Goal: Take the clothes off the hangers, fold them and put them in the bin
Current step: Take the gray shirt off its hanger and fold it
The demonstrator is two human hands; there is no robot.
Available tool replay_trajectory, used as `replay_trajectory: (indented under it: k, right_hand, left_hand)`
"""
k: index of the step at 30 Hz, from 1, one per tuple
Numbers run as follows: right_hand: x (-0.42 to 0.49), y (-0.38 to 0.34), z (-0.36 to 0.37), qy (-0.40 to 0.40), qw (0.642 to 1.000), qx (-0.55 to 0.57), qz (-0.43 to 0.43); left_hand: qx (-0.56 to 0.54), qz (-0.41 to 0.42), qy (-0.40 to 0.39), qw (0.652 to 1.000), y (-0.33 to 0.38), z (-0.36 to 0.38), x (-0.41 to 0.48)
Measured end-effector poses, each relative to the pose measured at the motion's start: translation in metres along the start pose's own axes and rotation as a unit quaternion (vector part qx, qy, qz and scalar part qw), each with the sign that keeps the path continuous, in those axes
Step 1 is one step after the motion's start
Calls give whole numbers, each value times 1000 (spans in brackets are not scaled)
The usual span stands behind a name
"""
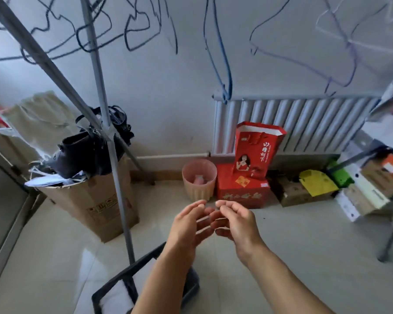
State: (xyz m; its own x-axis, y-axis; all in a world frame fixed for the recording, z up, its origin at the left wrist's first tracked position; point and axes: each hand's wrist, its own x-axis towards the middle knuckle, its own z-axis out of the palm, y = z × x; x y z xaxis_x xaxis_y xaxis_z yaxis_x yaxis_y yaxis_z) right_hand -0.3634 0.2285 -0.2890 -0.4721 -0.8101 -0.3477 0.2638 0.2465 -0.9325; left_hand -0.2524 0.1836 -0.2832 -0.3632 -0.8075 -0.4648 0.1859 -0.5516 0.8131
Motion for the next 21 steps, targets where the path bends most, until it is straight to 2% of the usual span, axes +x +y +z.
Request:
replay_trajectory:
  k: [11,21]
  right_hand:
    - [-39,-63,-96,112,991,24,-61]
    - [-47,-110,-207,138,986,-3,-93]
  left_hand:
    - [62,23,-121,991,11,112,-38]
    - [83,15,-174,981,-7,227,-48]
